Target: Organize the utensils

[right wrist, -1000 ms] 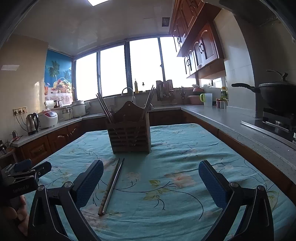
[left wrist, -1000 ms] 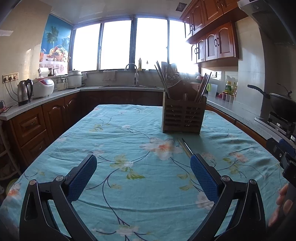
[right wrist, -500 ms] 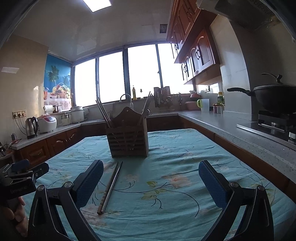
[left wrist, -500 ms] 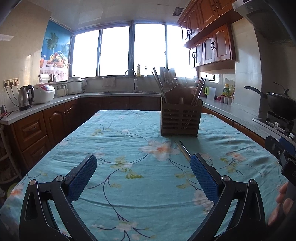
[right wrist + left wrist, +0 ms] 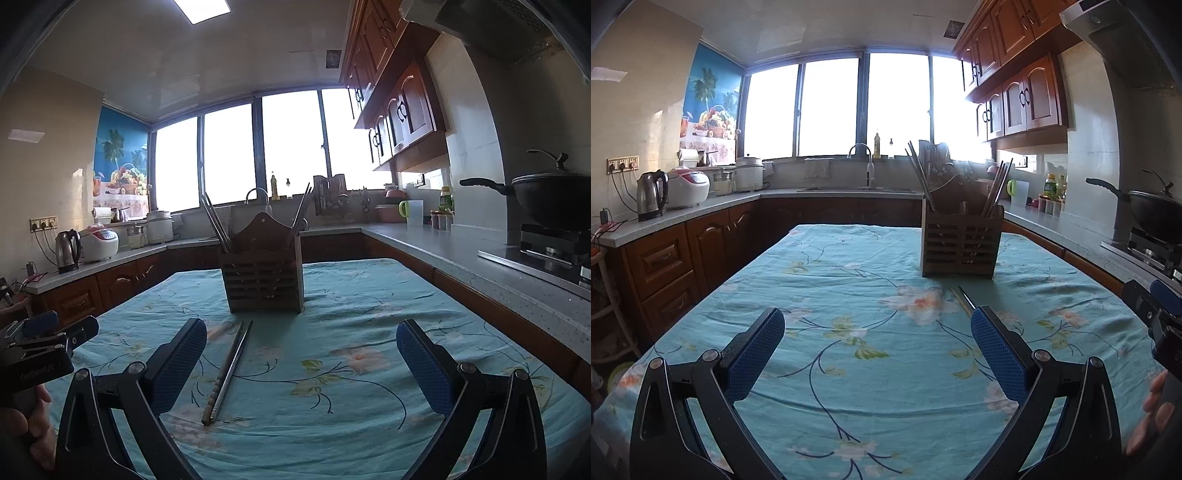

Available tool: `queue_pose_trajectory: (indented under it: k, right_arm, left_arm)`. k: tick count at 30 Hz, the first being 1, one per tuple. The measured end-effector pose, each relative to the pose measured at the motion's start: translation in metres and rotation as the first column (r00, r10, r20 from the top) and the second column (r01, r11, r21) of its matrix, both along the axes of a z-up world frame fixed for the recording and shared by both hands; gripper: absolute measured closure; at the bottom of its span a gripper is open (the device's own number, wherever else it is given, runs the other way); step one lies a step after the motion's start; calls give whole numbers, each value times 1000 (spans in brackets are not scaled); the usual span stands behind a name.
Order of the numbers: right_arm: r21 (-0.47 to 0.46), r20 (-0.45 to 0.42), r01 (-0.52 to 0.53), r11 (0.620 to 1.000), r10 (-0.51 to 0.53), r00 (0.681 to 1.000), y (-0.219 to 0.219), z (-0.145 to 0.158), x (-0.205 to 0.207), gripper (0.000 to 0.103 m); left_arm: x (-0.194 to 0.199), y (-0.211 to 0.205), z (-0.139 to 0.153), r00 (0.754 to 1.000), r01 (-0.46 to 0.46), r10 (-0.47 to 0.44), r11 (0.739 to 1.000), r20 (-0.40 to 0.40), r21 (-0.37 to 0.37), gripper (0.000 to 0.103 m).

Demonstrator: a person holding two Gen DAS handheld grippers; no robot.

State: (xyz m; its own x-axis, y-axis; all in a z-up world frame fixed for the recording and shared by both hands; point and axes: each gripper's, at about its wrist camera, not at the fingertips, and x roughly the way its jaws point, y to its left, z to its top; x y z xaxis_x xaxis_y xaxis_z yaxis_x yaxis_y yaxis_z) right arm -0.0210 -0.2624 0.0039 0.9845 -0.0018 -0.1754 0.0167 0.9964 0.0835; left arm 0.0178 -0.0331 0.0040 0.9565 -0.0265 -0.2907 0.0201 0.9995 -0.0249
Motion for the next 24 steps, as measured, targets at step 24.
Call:
queue_pose_trajectory:
  k: [24]
  right_arm:
    - [6,6,-7,1000,7,1000,0,2,1,0]
  left_arm:
    - [0,-5,-1,1000,11,-11,1000,3,18,0]
